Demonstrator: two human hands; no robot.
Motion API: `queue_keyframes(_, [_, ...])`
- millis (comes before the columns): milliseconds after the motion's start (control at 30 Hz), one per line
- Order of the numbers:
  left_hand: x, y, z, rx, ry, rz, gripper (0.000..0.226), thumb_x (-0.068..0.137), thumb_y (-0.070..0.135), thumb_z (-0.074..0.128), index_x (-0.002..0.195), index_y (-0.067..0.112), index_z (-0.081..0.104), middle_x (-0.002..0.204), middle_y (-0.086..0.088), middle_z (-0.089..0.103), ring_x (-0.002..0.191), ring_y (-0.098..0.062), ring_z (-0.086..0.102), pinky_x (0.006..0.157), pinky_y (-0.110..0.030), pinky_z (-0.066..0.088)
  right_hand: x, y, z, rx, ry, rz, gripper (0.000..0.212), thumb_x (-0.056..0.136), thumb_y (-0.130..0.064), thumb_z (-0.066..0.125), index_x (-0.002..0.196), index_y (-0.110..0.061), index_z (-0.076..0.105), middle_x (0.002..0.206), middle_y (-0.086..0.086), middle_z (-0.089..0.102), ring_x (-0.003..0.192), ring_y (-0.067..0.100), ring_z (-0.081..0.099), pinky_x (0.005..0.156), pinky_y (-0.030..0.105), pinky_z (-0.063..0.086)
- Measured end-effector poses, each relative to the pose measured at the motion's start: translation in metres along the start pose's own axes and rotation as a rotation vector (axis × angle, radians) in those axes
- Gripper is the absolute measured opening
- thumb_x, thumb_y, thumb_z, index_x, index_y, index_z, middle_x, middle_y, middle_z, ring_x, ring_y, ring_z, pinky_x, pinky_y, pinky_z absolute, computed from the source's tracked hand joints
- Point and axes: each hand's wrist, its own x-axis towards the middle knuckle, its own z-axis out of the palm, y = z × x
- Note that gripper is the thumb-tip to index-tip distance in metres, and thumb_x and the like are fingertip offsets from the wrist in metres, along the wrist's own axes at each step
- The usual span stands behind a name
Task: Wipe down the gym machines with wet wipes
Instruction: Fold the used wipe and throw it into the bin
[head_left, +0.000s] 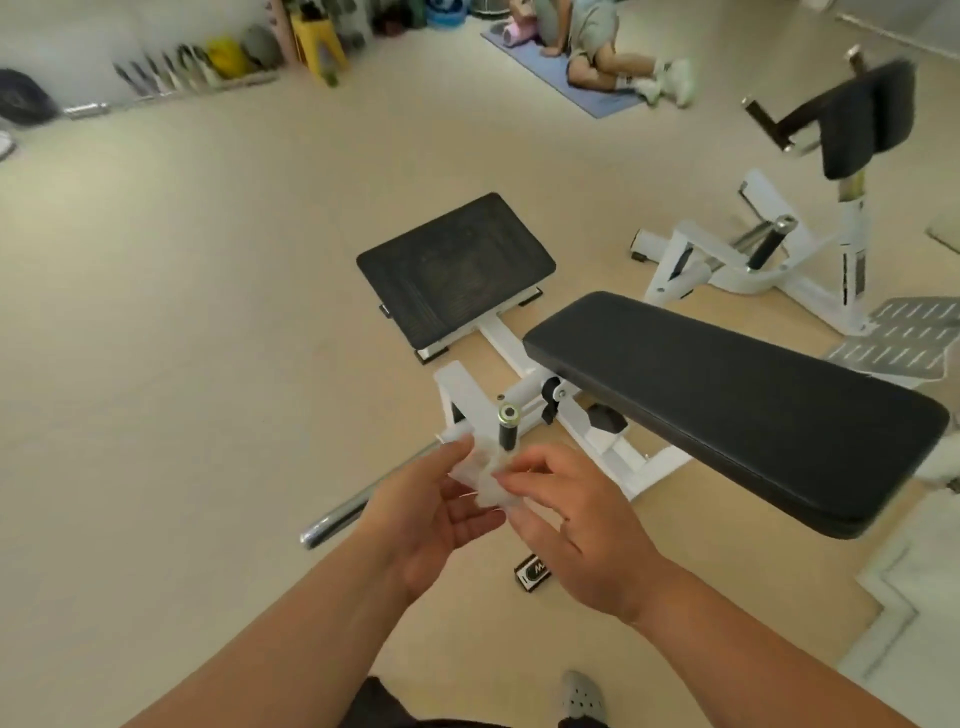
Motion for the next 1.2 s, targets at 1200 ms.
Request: queue_keyframes(1200, [0.255, 0.695, -0.383, 1.212, -0.021, 0.459, 0.037, 0.095, 0.032, 0.058, 0.132, 0.034, 0.056, 0.133, 0.010, 0.057, 0.105, -0.009, 0.062, 0.090, -0.031, 0.052, 0.720, -0.174, 0.288, 0.029, 0.336, 0.360, 0.027, 0.096, -0.007, 0.064, 0.090, -0.033, 0.071, 0.092, -0.014, 0.065, 0.083, 0.008, 0.065, 0.075, 0.026, 0.055])
